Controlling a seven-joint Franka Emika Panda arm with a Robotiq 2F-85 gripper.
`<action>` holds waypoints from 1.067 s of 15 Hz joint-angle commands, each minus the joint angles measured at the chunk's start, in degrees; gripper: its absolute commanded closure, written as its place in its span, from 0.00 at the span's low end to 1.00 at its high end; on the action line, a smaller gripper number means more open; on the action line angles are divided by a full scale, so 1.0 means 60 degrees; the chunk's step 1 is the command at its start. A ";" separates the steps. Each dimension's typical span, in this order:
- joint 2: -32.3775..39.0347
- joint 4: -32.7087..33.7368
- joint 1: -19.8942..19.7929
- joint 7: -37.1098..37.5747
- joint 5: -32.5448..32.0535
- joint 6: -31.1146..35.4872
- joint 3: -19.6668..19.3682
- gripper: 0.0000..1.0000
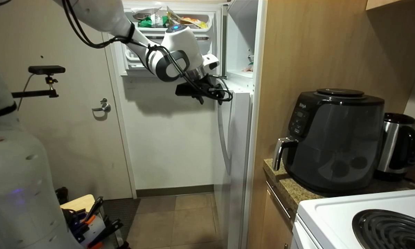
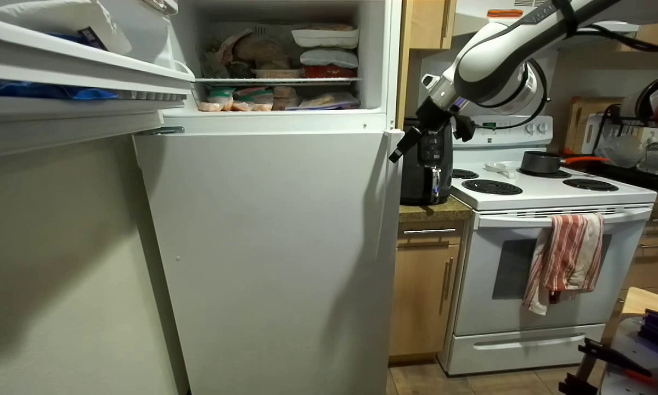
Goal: Open the fridge
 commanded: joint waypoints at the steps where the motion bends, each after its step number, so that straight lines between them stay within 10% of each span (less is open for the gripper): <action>1: 0.0229 0.0123 0.0146 -0.0910 0.0495 0.0230 -0.0056 0.00; 16: 0.0392 0.0150 0.0598 -0.3244 0.2344 0.0426 0.0217 0.00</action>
